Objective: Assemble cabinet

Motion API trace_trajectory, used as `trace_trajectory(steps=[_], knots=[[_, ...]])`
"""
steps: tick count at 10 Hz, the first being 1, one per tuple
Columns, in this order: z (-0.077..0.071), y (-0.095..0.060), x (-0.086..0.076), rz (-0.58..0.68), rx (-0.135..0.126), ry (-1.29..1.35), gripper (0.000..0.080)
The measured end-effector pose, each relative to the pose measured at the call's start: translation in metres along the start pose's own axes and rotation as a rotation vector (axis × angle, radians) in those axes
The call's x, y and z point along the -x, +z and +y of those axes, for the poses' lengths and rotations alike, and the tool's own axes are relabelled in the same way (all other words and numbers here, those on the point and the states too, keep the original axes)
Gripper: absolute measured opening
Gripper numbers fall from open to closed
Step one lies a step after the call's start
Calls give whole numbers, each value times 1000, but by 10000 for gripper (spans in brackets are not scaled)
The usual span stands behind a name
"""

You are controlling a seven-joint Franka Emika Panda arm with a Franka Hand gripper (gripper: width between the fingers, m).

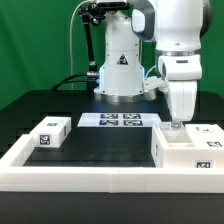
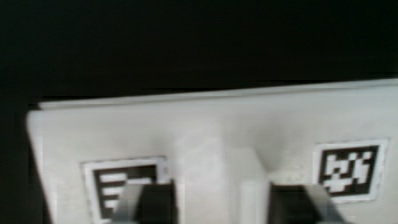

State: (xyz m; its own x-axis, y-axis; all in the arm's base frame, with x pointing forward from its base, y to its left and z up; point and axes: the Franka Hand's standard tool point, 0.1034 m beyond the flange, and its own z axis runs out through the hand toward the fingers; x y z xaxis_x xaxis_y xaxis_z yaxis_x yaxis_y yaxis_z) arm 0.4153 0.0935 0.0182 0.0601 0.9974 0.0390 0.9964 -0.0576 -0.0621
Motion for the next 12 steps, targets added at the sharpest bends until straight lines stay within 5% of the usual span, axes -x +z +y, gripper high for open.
trace_trajectory(steps=[1,8,12], knots=[[0,0,0,0,1,0,67],[1,-1,0,0,2,0,68],[-3,-14,-6,-10,12,21,68]])
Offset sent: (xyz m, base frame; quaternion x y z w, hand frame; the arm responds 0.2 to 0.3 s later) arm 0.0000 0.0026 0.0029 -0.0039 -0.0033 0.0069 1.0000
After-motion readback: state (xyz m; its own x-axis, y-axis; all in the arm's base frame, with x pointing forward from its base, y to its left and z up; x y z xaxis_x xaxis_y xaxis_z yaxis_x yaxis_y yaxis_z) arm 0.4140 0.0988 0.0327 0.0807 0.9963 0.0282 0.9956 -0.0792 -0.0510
